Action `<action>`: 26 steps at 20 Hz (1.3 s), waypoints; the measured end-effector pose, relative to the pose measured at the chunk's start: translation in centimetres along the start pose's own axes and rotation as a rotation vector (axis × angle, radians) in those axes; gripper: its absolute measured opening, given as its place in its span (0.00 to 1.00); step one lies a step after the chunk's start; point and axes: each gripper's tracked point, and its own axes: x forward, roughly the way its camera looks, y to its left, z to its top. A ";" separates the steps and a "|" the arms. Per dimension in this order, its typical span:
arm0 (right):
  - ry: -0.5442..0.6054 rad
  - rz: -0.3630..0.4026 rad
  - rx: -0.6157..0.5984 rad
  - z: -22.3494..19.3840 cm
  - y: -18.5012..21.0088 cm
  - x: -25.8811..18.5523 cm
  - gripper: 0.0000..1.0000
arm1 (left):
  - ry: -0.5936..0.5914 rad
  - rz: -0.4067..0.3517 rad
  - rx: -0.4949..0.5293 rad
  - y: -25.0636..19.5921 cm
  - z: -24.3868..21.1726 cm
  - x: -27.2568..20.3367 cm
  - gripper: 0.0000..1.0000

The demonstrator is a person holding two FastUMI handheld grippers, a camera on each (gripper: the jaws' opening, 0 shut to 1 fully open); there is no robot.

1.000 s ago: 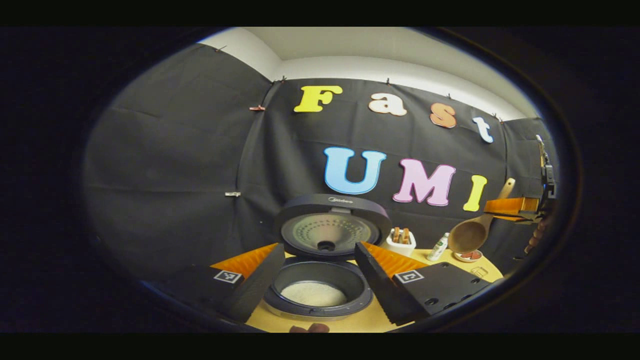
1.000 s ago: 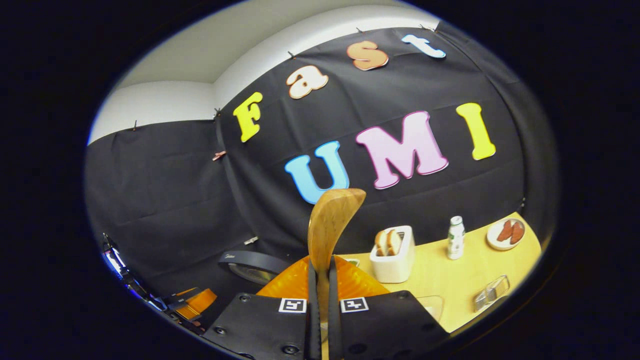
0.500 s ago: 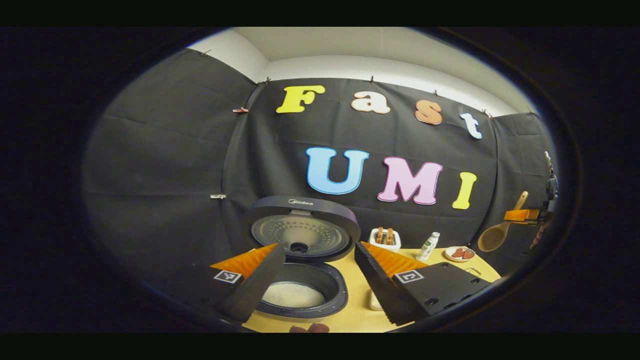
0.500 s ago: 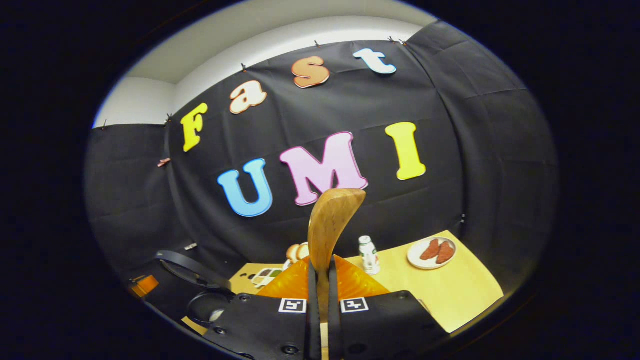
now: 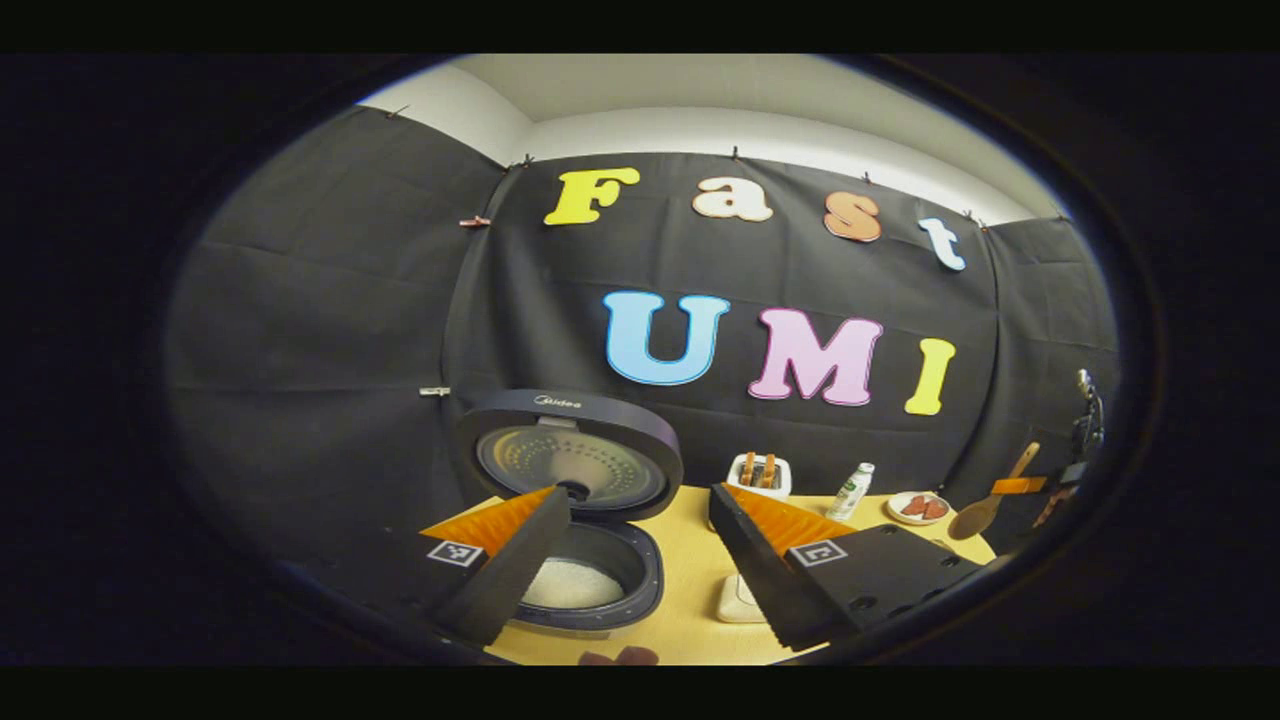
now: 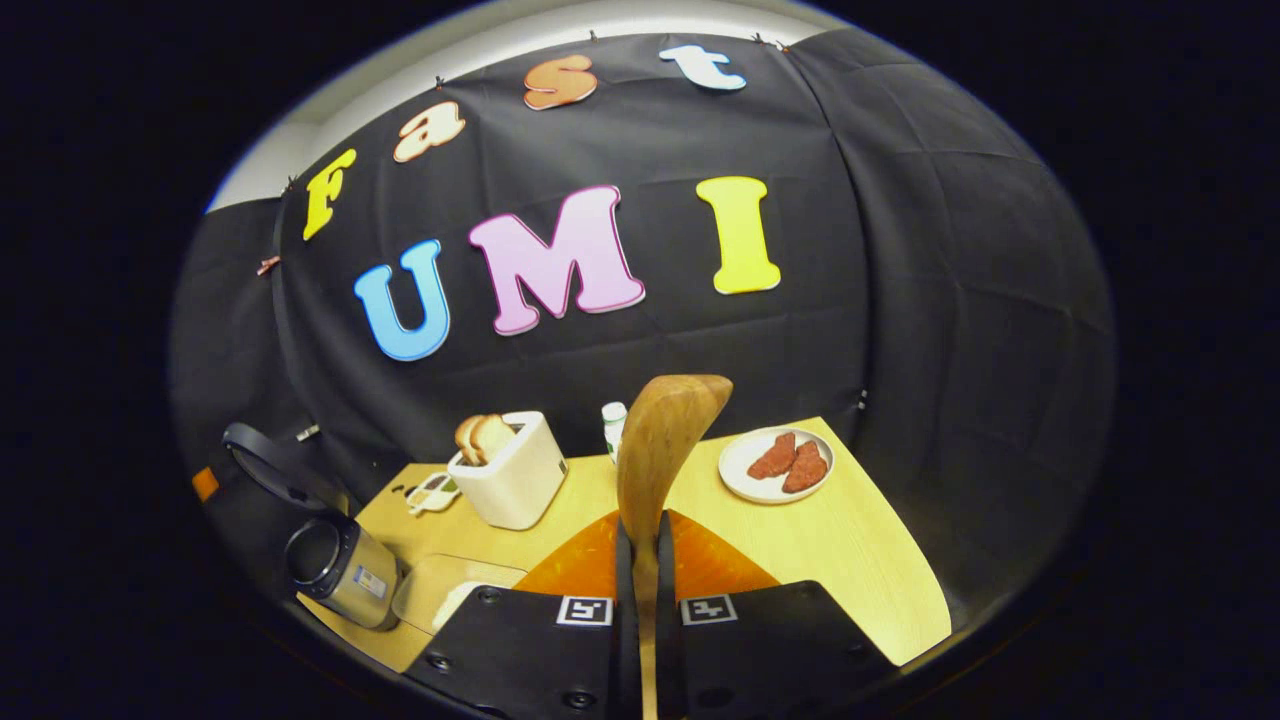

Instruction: Close the left gripper, press the button to open the rice cooker; take a wooden spoon from the chopstick holder with the right hand, scoop a spoonful of rice and pour it into the rice cooker, then put the wooden spoon back into the chopstick holder.

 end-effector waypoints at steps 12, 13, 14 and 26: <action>0.207 0.022 0.085 -9.5 -3.6 5.8 0.10 | 0.021 0.037 0.050 -2.2 0.5 -1.1 0.95; 0.217 0.029 0.109 -10.0 -3.6 6.0 0.10 | 0.022 0.037 0.058 -2.4 0.5 -1.1 0.95; 0.224 0.033 0.125 -10.4 -3.6 6.1 0.10 | 0.021 0.035 0.064 -2.6 0.7 -1.2 0.95; 0.244 -0.025 0.135 -12.0 -4.8 6.2 0.23 | 0.017 0.010 0.072 -3.4 1.6 -1.7 0.95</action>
